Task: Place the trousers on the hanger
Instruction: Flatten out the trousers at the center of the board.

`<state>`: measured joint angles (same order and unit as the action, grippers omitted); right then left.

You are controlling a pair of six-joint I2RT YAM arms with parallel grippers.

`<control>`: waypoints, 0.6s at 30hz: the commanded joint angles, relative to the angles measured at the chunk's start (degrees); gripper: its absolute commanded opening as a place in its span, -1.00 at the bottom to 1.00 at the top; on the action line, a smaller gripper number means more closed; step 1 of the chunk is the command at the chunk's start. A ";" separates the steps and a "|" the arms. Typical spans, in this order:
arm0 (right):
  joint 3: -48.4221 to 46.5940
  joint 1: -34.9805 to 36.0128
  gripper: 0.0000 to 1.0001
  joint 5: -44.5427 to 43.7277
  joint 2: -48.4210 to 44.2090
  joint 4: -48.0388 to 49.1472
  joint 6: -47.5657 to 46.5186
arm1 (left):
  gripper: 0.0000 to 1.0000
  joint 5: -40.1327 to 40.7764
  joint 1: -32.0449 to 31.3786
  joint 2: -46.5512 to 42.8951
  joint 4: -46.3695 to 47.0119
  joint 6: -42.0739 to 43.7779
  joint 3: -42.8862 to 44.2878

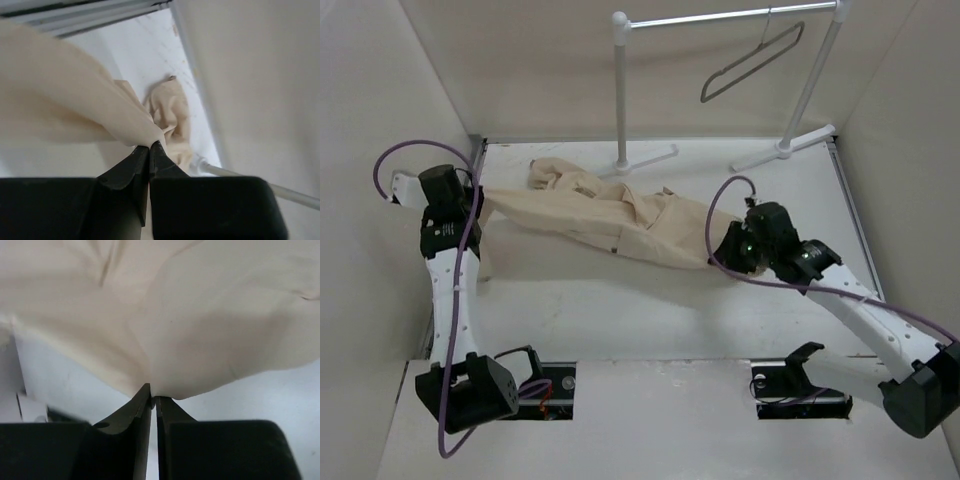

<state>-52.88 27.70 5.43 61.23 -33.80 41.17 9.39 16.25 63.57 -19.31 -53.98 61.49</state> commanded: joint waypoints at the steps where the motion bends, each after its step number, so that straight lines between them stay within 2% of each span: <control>1: 4.71 8.18 -0.26 1.08 -0.49 -9.43 -0.56 | -1.00 0.81 0.67 4.97 -4.95 0.89 4.24; 2: 4.89 8.46 0.11 -0.32 -2.67 -9.96 -0.21 | -1.00 0.72 0.67 6.03 -4.95 0.80 4.94; 3: 4.72 7.68 0.36 -1.12 -4.96 -10.23 0.05 | -1.00 0.98 0.58 7.52 -4.69 0.89 6.08; 4: 4.20 6.02 0.48 -1.39 -7.33 -10.49 0.49 | -1.00 1.07 0.67 8.75 -4.86 0.98 7.14; 5: 3.76 4.17 0.52 -1.39 -9.44 -10.84 0.93 | -1.00 0.98 0.58 9.98 -4.86 0.98 8.02; 6: 3.67 2.15 0.50 -1.74 -11.29 -11.19 1.80 | -1.00 0.90 0.50 11.21 -4.69 0.98 8.98; 8: 5.76 -2.77 0.13 -2.09 -14.55 -10.94 3.47 | -1.00 1.25 0.41 14.29 -4.60 1.24 11.44; 10: 9.27 -7.34 -0.41 -1.48 -15.70 -10.59 6.10 | -1.00 1.68 -0.12 17.10 -4.51 1.24 13.64; 12: 12.26 -8.50 -0.59 -1.56 -16.23 -9.27 8.56 | -1.00 2.04 -0.65 18.78 -4.33 1.24 14.88; 14: 14.99 -7.80 -0.62 -2.09 -17.80 -9.26 11.73 | -1.00 2.04 -0.91 20.62 -4.07 1.42 16.45; 15: 16.39 -7.28 -0.56 -2.96 -19.12 -9.87 13.05 | -1.00 2.04 -0.91 21.41 -4.07 1.68 17.42; 16: 17.28 -7.01 -0.45 -4.01 -19.83 -10.40 13.67 | -1.00 2.04 -0.91 21.85 -4.07 1.77 17.95; 18: 19.74 -7.01 0.02 -8.05 -21.41 -11.90 14.29 | -1.00 2.30 -0.21 23.00 -3.98 2.12 20.06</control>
<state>-34.98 20.21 2.48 42.61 -44.31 51.62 10.00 15.62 86.48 -24.38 -53.01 76.44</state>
